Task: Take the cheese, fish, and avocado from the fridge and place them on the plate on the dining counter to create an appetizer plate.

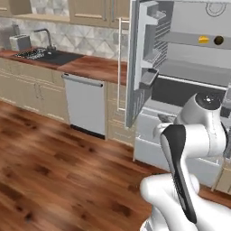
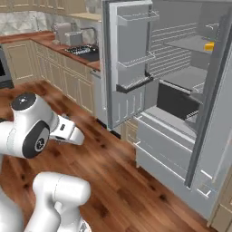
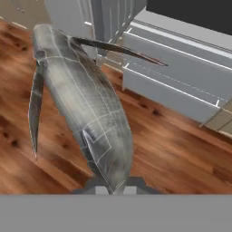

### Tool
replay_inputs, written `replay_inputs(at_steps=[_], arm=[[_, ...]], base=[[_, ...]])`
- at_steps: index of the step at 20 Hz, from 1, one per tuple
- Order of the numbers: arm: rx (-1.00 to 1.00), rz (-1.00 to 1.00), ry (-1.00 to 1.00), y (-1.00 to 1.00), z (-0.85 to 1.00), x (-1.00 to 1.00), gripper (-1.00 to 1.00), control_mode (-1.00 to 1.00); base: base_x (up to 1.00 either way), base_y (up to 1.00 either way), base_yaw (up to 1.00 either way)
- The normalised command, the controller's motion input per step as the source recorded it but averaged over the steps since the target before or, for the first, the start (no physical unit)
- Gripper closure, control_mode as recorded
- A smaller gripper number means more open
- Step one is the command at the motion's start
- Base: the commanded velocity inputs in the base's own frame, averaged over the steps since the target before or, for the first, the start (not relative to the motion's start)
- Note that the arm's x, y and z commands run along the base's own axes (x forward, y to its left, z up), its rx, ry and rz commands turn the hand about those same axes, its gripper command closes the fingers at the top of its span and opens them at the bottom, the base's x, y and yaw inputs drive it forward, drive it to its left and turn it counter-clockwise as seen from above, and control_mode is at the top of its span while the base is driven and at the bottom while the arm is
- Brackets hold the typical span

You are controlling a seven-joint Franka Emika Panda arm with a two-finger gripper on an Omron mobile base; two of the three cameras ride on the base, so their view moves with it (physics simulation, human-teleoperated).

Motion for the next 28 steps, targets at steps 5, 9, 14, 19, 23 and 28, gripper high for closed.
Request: replay_inputs(at_steps=[5,9,14,19,23,28], arm=[[0.00,0.00,0.00,0.00,0.00,0.00,1.00,1.00],[0.00,0.00,0.00,0.00,0.00,0.00,1.00,1.00],[0.00,0.00,0.00,0.00,0.00,0.00,1.00,1.00],[0.00,0.00,0.00,0.00,0.00,0.00,1.00,1.00],[0.00,0.00,0.00,0.00,0.00,0.00,1.00,1.00],[0.00,0.00,0.00,0.00,0.00,0.00,1.00,1.00]], base=[[-0.53,-0.16,0.71],[-0.03,-0.15,0.72],[0.00,-0.25,0.67],[-0.15,-0.41,0.57],[0.45,-0.69,0.40],[0.89,-0.87,0.28]])
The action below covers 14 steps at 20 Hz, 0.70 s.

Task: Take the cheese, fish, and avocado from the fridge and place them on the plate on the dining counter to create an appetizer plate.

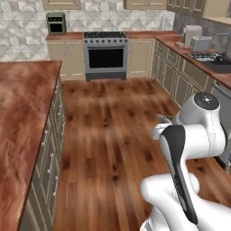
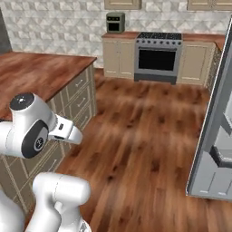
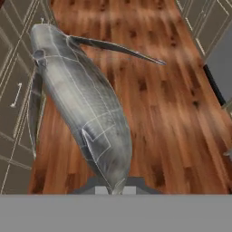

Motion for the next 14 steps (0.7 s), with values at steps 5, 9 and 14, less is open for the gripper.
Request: replay_inputs(at_steps=[5,9,14], arm=[[0.00,0.00,0.00,0.00,0.00,0.00,1.00,1.00],[0.00,0.00,0.00,0.00,0.00,0.00,1.00,1.00],[0.00,0.00,0.00,0.00,0.00,0.00,1.00,1.00]], base=[[0.42,-0.62,0.25],[-0.06,0.03,0.38],[-0.25,0.24,0.47]])
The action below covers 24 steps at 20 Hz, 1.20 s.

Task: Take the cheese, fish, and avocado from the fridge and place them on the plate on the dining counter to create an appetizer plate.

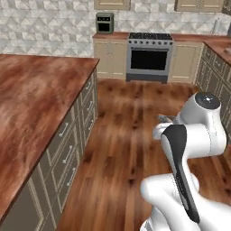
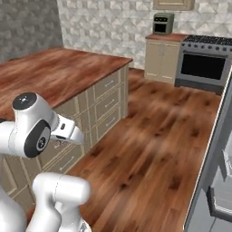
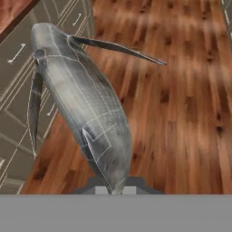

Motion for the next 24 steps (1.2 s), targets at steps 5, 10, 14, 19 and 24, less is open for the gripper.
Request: replay_inputs(at_steps=[5,10,14,19,24], arm=[[0.00,0.00,0.00,0.00,0.00,0.00,1.00,1.00],[0.00,0.00,0.00,0.00,0.00,0.00,1.00,1.00],[0.00,0.00,0.00,0.00,0.00,0.00,1.00,1.00],[0.00,0.00,0.00,0.00,0.00,0.00,1.00,1.00],[0.00,0.00,0.00,0.00,0.00,0.00,1.00,1.00]], base=[[-0.38,0.37,0.48],[-0.66,0.45,0.46],[-0.95,0.66,0.43],[-1.00,0.78,0.42],[-0.99,0.92,0.41]])
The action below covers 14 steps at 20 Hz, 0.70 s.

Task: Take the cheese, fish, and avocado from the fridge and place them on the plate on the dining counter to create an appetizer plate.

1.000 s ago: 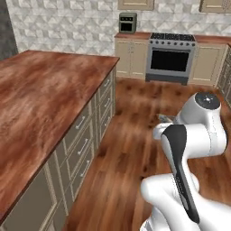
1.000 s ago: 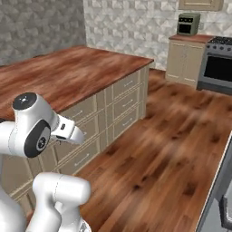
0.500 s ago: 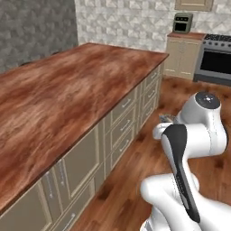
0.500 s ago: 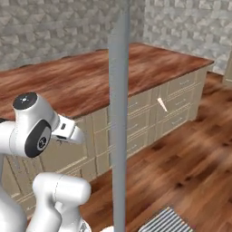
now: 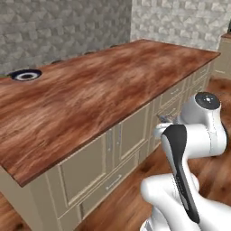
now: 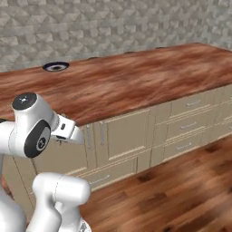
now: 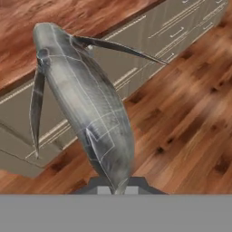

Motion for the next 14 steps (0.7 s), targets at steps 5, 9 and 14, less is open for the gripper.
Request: replay_inputs(at_steps=[5,9,14], arm=[[0.00,0.00,0.00,0.00,0.00,0.00,1.00,1.00],[0.00,0.00,0.00,0.00,0.00,0.00,1.00,1.00],[0.00,0.00,0.00,0.00,0.00,0.00,1.00,1.00]], base=[[-0.81,1.00,0.35],[-0.20,1.00,0.30],[-0.09,1.00,0.33]])
